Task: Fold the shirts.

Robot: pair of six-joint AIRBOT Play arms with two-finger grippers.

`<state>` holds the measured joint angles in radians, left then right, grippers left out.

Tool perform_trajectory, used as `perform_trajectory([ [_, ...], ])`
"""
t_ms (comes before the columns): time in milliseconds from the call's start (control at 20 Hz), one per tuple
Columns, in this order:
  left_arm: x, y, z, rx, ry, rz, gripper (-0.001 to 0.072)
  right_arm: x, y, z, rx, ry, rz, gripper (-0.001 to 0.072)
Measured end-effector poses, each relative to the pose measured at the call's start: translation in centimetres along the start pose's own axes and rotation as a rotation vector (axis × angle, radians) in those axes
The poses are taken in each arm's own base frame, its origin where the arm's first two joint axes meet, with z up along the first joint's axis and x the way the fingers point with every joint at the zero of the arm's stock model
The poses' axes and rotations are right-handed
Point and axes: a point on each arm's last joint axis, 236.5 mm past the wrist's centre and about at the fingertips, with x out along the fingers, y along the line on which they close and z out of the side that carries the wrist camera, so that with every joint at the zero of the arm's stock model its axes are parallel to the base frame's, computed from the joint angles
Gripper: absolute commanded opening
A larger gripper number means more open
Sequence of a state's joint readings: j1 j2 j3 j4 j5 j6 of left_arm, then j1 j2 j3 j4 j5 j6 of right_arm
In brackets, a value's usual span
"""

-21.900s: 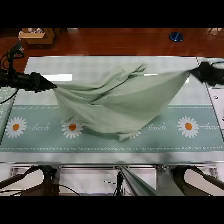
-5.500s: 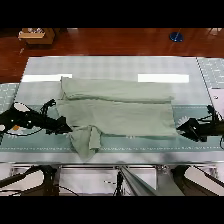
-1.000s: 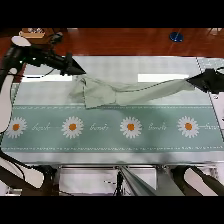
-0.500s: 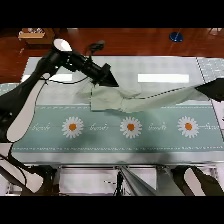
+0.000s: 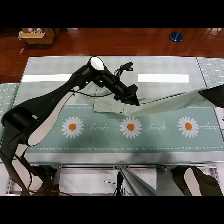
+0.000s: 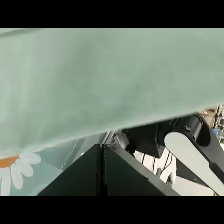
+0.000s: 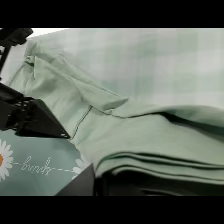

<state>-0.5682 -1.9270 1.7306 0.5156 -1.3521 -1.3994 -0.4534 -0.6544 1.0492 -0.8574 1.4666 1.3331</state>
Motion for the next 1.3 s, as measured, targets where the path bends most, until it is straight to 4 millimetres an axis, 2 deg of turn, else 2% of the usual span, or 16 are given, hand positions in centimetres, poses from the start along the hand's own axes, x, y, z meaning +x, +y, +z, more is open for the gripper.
perform_trajectory([
  [300,4.0,1.1,-0.2,-0.075,0.017,0.016,0.0021,-0.1,0.8,0.3,-0.001,-0.018,0.028,0.0018],
  [450,6.9,1.4,-1.1,-0.109,0.045,0.023,0.0021,-0.2,1.1,0.6,0.002,-0.033,0.038,0.0018],
  [650,10.6,0.5,-2.3,-0.127,0.068,0.008,0.0021,-0.2,1.2,1.0,0.003,-0.050,0.042,0.0018],
  [800,11.4,-0.2,-1.4,-0.137,0.020,-0.017,0.0019,-0.2,1.3,1.1,0.002,-0.052,0.046,0.0018],
  [850,10.9,-0.5,-0.7,-0.128,-0.003,-0.026,0.0018,-0.2,1.5,1.1,0.002,-0.053,0.056,0.0018],
  [950,8.3,-1.2,0.4,-0.085,-0.036,-0.042,0.0018,0.0,2.3,1.1,-0.012,-0.050,0.081,0.0018],
  [1050,3.8,-1.7,1.7,-0.016,-0.089,-0.015,0.0018,0.6,3.5,1.0,-0.032,-0.037,0.115,0.0018],
  [1150,-2.1,-2.1,2.5,0.067,-0.148,0.051,0.0019,1.7,4.7,1.0,-0.041,-0.018,0.153,0.0018],
  [1300,-12.8,-2.6,2.0,0.171,-0.252,0.187,0.0019,4.6,7.3,1.4,-0.061,0.004,0.226,0.0018],
])
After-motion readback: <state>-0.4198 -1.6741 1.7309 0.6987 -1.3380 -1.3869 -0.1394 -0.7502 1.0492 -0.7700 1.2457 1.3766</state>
